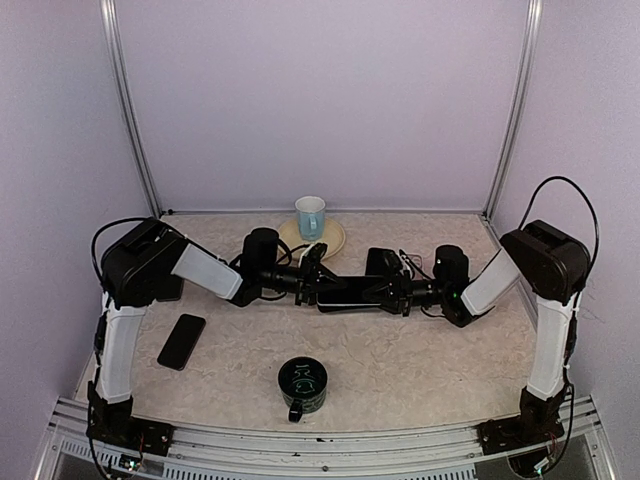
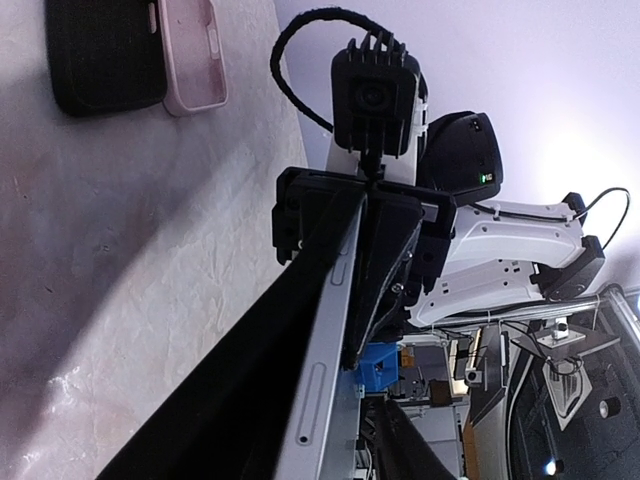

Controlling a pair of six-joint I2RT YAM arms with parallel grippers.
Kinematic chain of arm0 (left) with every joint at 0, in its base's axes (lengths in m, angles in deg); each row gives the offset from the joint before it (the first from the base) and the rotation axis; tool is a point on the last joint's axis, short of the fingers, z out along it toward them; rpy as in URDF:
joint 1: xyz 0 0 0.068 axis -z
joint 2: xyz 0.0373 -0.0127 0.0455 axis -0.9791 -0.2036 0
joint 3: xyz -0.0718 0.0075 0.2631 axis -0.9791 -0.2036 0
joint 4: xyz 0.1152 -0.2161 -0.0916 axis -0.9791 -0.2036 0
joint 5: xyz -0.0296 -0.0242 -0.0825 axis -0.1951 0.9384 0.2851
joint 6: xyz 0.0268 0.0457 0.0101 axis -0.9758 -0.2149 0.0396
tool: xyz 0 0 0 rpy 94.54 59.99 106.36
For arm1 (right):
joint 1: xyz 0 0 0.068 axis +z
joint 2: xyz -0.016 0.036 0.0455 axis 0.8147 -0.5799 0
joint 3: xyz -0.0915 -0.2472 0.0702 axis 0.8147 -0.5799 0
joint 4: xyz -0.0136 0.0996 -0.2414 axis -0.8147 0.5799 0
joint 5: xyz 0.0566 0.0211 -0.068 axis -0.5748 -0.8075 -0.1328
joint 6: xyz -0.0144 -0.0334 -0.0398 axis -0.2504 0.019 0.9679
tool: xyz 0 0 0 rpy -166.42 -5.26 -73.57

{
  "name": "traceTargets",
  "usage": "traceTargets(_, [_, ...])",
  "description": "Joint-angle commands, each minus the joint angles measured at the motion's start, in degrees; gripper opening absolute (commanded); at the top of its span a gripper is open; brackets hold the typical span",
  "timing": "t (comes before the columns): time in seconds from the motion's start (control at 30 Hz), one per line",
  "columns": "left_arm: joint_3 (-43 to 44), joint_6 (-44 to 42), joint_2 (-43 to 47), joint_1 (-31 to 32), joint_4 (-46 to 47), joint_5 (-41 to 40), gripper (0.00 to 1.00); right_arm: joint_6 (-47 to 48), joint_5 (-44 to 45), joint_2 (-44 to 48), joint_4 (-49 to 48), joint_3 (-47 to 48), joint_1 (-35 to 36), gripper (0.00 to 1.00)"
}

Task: Put the phone into the phone case
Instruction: Install the phone on the phone case.

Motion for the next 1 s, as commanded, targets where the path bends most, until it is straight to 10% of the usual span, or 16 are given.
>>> traceTargets(0.0, [-1.18, -1.03, 2.79, -0.55, -3.42, -0.49, 0.35, -0.12, -1.35, -0.01, -6.56, -0.13, 0.36, 0.00])
traceTargets(0.97, [-2.32, -21.09, 14.25, -5.17, -28.39, -11.49, 0.60, 3.33, -5.82, 5.89, -3.73, -0.12, -1.15, 0.00])
